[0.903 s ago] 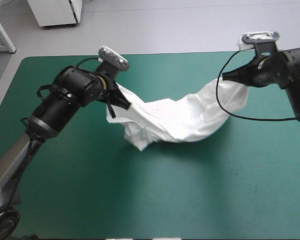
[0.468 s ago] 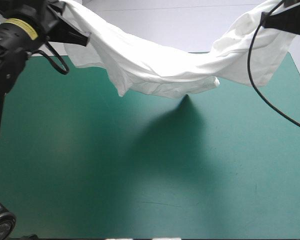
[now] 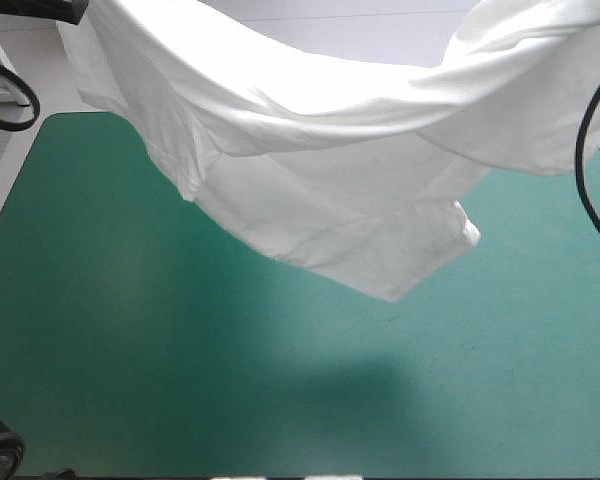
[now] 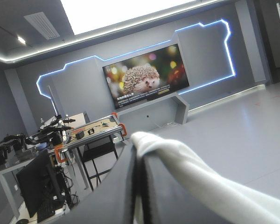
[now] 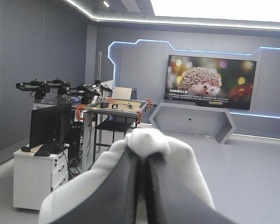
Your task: Fold the cloth
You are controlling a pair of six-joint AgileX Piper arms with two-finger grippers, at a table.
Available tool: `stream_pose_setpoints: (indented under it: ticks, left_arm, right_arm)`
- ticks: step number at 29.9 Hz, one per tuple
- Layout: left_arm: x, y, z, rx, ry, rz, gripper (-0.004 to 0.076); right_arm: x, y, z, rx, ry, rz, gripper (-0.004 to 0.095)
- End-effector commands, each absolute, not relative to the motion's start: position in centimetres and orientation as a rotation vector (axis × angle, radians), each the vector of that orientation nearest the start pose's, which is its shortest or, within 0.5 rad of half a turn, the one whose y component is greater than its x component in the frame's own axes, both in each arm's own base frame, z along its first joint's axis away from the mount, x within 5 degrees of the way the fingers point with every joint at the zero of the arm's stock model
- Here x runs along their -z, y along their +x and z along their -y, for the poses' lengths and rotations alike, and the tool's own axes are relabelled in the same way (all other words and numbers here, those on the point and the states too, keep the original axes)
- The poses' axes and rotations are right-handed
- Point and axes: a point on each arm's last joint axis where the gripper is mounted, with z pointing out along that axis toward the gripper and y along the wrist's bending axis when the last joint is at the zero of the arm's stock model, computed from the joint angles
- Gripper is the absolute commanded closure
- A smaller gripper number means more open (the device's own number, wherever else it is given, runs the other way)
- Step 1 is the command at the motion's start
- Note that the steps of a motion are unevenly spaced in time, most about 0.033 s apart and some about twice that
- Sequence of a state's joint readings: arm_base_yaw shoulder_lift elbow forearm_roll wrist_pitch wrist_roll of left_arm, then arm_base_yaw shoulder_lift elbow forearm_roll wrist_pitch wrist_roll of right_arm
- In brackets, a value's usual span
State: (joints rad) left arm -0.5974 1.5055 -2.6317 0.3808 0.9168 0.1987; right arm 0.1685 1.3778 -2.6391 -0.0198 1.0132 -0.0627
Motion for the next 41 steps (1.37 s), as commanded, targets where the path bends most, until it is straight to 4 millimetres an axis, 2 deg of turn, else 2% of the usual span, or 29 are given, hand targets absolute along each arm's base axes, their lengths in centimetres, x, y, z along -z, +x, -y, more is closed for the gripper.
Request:
stream_pose_setpoints:
  ticks: [1, 4, 10, 14, 18, 21, 24, 28, 32, 34, 37, 41]
  left_arm:
    - [-68.5, 14.0, 6.8, -0.014, 0.387, -1.141, 0.0733]
    - [-66.9, 15.6, 7.6, -0.028, 0.431, -1.294, 0.0733]
    - [-61.9, 20.6, 10.7, -0.054, 0.531, -1.670, 0.0733]
    - [-56.9, 25.2, 13.4, -0.132, 0.603, -1.872, 0.0733]
    - [-49.8, 30.4, 15.0, -0.167, 0.629, -2.109, 0.0733]
    - [-44.5, 34.0, 15.1, -0.104, 0.635, -2.221, 0.0733]
    - [-40.5, 37.4, 14.8, -0.061, 0.591, -2.254, 0.0733]
    - [-36.8, 41.6, 13.8, -0.064, 0.499, -2.260, 0.0733]
    - [-33.0, 45.1, 11.7, -0.084, 0.411, -2.303, 0.0733]
    - [-31.5, 46.4, 10.8, -0.091, 0.384, -2.315, 0.0733]
    - [-29.2, 48.4, 9.8, -0.040, 0.322, -2.319, 0.0733]
    - [-27.0, 49.9, 9.7, -0.030, 0.319, -2.281, 0.0733]
  right_arm:
    - [-69.2, 9.1, -1.4, -0.063, -0.134, -1.170, 0.0927]
    - [-68.0, 11.1, -1.7, -0.076, -0.136, -1.304, 0.0927]
    - [-63.7, 18.0, -2.9, -0.126, -0.121, -1.653, 0.0927]
    - [-59.1, 23.6, -4.3, -0.165, -0.145, -1.877, 0.0927]
    - [-53.4, 28.7, -5.4, -0.185, -0.163, -2.101, 0.0927]
    - [-49.4, 31.9, -6.1, -0.202, -0.164, -2.201, 0.0927]
    - [-46.1, 34.9, -6.7, -0.211, -0.155, -2.232, 0.0927]
    - [-42.5, 39.1, -7.0, -0.214, -0.132, -2.243, 0.0927]
    - [-38.9, 43.0, -6.2, -0.180, -0.077, -2.234, 0.0927]
    - [-37.2, 44.3, -5.6, -0.170, -0.055, -2.251, 0.0927]
    - [-33.5, 46.3, -4.6, -0.174, -0.008, -2.335, 0.0927]
    - [-29.7, 47.9, -4.2, -0.186, 0.013, -2.416, 0.0926]
